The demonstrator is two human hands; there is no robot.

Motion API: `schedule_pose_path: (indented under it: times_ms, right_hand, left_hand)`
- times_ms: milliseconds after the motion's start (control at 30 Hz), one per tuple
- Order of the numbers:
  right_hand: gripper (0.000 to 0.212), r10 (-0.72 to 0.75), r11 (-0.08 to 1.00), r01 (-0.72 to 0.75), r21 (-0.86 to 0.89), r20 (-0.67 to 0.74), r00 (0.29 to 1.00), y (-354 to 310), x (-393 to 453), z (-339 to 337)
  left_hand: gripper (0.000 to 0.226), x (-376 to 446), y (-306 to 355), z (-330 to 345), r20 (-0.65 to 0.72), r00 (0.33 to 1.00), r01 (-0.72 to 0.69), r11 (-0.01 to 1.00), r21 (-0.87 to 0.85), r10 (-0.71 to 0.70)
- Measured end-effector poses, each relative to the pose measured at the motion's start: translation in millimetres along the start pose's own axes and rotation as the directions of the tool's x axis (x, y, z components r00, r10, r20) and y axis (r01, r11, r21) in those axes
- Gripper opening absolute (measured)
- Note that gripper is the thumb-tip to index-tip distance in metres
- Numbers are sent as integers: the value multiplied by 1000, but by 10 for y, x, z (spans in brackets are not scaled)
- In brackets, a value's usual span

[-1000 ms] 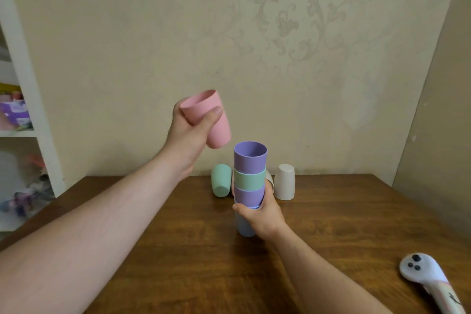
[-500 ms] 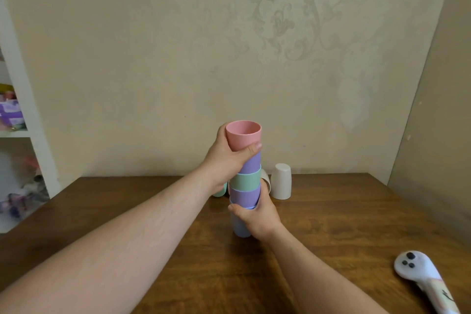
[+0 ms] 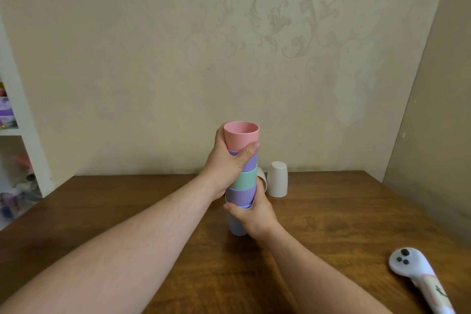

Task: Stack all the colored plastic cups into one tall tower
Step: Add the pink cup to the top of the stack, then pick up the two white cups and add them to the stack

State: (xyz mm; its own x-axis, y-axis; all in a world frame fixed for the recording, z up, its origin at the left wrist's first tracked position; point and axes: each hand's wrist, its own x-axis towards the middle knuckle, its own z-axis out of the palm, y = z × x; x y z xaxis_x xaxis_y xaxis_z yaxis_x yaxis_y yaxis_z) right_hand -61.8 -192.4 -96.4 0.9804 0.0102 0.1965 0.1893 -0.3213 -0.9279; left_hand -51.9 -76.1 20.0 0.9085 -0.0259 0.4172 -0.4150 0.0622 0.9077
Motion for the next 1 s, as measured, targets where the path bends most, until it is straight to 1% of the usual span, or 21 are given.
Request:
schedule_pose_path:
  times_ms: [67,167,233,300,367,400,500,533,600,633,700,767,833,867,900,933,967,1000]
  right_hand:
    - [93,1,1000,-1,0,12,1000,6,7,3]
    - [91,-5,1000,5,17,13,1000,12,16,-1]
    - [92,-11,1000,10,22,12,1000,19,25,-4]
    - [91,-17,1000,17,23,15,1000,18,26,-3]
    - [89,-15,999,15,30,17,1000,9,11,-3]
    - [88,-17,999,16,33,12,1000,2,-1,-6]
    - [88,-46,999,46,18,-7,999,-16,-29,14]
    - [89,-54,998,54,17,-8,999,-17,-40,28]
    - [87,-52,999,52,6,18,998,8,-74,63]
    - [87,-47,999,48,-20,45,998,32,-105,80]
    - [94,-36,992,47,-115,95,995,121,-171,116]
    - [97,-18,975,49,-218,140,990,191,-182,105]
    - [90,11,948,60,-311,223,975,157,-66,-30]
    - [81,32,920,70,-385,254,967,115,45,-144]
    - [70,44,877,79,-474,243,969,50,184,-272]
    - [58,32,827,68,-558,167,985,-18,344,-419]
    - [48,0,786,27,-618,44,999,-89,510,-569]
    - [42,-45,764,-21,-644,-85,995,-154,669,-702]
  left_hand:
    - [58,-15,-42,-12,21,1000,6,1000,-24,-6]
    - [46,-6,-81,-46,69,997,23,999,-28,-21]
    - [39,0,-85,-58,73,997,41,997,-58,-37]
    - [38,4,-90,-61,71,996,58,995,-80,-52]
    - [42,-5,-86,-53,83,995,61,994,-88,-53]
    - [48,-18,-93,-55,91,995,55,995,-84,-47]
    - [77,-73,-259,-135,120,991,69,998,-14,-67]
    - [82,-105,-357,-176,126,988,90,996,19,-92]
    - [82,-197,-589,-257,124,980,148,987,57,-154]
    - [79,-241,-698,-285,108,976,183,982,52,-188]
    - [72,-296,-848,-306,50,970,235,972,22,-236]
    - [57,-283,-910,-296,-17,972,236,971,30,-235]
    - [45,-235,-945,-285,-61,977,210,976,56,-206]
    - [43,-205,-958,-283,-85,978,199,978,66,-193]
    - [44,-180,-971,-279,-112,977,189,979,73,-180]
    - [45,-156,-989,-275,-133,976,182,980,74,-172]
    - [47,-133,-1009,-272,-143,975,180,981,74,-168]
    - [48,-114,-1024,-268,-145,975,179,981,79,-167]
